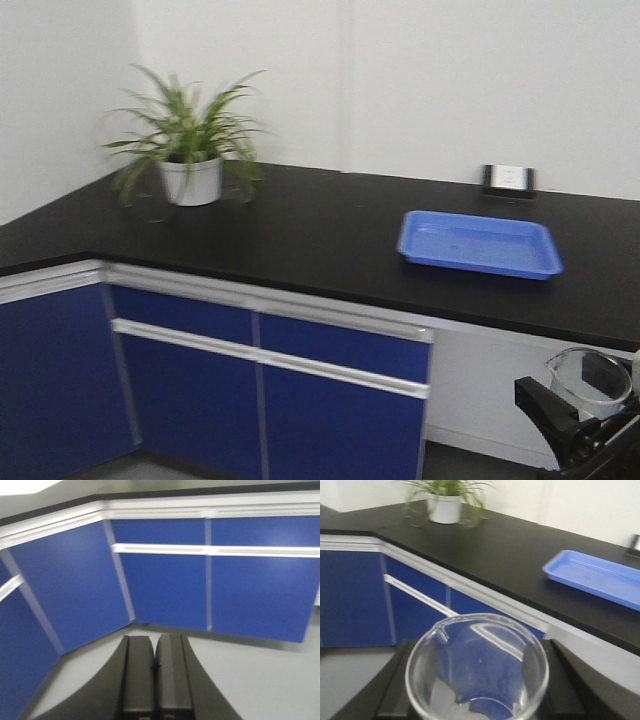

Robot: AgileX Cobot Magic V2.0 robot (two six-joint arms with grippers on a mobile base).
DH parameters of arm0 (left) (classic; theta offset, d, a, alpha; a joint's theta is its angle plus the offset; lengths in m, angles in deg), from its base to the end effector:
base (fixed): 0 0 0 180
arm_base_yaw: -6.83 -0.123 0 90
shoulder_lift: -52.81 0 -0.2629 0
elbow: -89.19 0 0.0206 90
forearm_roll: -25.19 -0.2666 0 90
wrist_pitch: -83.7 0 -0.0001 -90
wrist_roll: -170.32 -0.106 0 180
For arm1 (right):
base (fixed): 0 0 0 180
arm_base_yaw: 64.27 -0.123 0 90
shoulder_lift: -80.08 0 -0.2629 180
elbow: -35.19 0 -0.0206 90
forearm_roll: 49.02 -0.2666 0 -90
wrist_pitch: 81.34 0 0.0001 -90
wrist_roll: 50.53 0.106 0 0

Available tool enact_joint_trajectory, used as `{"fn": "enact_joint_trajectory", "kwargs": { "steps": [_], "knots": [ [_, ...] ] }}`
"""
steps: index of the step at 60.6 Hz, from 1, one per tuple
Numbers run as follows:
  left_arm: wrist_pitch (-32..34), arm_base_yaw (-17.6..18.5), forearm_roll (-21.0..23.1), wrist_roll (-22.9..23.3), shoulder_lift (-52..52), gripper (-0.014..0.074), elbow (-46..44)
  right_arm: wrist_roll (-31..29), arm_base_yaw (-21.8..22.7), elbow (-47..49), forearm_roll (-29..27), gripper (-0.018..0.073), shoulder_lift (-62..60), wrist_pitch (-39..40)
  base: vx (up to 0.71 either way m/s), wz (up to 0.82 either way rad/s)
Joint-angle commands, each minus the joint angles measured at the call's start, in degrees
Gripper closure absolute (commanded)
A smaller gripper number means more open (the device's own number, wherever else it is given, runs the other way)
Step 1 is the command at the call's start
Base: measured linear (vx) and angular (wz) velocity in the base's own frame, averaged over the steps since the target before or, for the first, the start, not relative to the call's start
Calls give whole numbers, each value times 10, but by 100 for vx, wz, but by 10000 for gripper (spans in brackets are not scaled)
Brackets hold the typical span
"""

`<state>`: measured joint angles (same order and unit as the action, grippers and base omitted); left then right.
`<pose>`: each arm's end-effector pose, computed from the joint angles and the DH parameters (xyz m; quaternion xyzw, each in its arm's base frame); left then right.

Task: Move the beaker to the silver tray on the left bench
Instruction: 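Drive the base to the bench with the silver tray, beaker held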

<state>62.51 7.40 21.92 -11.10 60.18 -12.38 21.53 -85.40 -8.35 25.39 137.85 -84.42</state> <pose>0.1050 0.0011 0.1658 0.0292 0.8031 0.0285 0.5945 0.2154 0.0772 0.2910 -0.1422 0.7647 0.0827 0.6230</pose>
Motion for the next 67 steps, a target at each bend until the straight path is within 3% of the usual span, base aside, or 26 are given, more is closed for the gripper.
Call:
{"fn": "enact_joint_trajectory", "kwargs": {
  "steps": [1,67],
  "knots": [
    [43,3,2,1,-4,595,11,0,2,17,4,571,-6,8,-33,65],
    [43,3,2,1,-4,595,11,0,2,17,4,571,-6,8,-24,71]
  ]
}}
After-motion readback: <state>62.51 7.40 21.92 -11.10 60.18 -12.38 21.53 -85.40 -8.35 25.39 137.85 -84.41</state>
